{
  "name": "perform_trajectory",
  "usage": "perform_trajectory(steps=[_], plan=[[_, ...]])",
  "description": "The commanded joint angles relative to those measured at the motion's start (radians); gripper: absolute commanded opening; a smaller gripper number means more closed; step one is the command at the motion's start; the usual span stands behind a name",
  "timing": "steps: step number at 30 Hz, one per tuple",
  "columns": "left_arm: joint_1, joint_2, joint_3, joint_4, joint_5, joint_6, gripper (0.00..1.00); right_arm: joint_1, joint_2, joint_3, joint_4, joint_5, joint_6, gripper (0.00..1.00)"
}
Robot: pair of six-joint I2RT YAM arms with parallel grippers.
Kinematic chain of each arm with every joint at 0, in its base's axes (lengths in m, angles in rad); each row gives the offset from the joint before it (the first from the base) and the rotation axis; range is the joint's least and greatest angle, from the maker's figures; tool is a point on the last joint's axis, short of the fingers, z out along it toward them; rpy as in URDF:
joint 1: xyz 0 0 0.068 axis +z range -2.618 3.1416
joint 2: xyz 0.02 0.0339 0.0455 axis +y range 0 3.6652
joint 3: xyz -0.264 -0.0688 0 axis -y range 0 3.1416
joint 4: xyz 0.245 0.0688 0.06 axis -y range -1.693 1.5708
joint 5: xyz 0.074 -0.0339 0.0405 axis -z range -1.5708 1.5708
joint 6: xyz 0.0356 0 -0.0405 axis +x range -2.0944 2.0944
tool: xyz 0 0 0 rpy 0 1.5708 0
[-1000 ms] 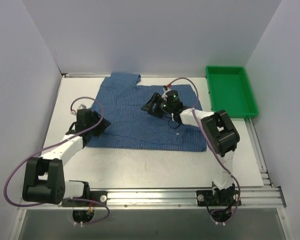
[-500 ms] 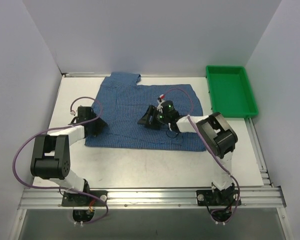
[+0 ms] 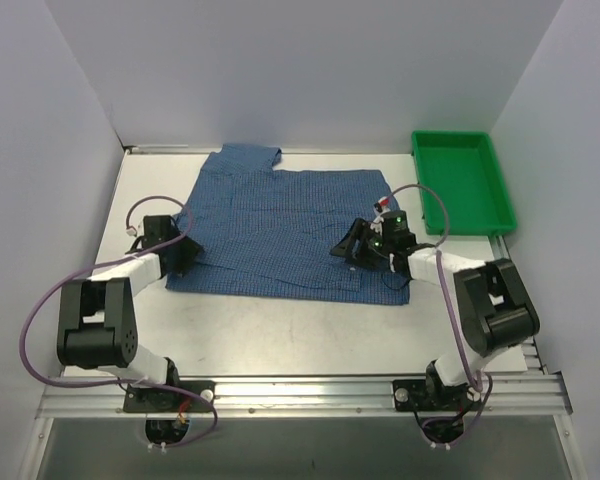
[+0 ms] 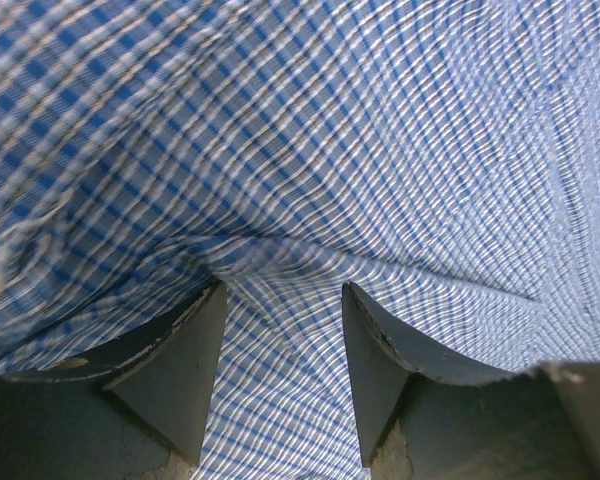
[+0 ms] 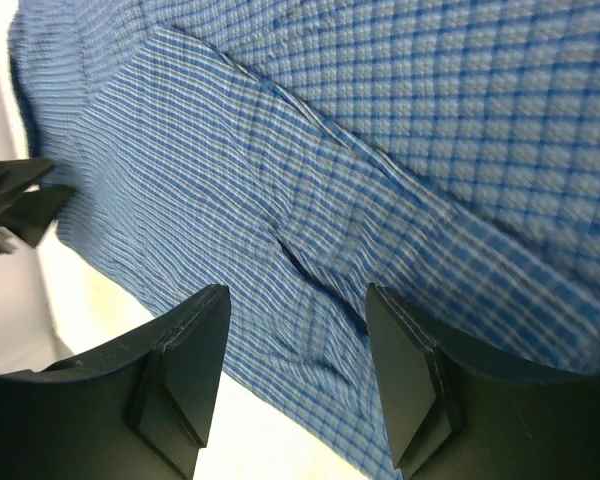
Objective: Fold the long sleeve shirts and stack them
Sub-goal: Fold the shirt
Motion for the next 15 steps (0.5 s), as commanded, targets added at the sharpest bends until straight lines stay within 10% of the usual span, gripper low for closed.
perform_trajectory(steps=[1,15], plan=[[0.013,-0.065,-0.002,-0.072,-0.032,0.033,0.59,-0.023,-0.108,-0.027,-0.206,0.086,-0.115,0.57],[-0.159,-0.195,0.22,-0.428,-0.172,0.281,0.87,0.133,-0.249,0.211,-0.8,0.566,-0.341,0.55]])
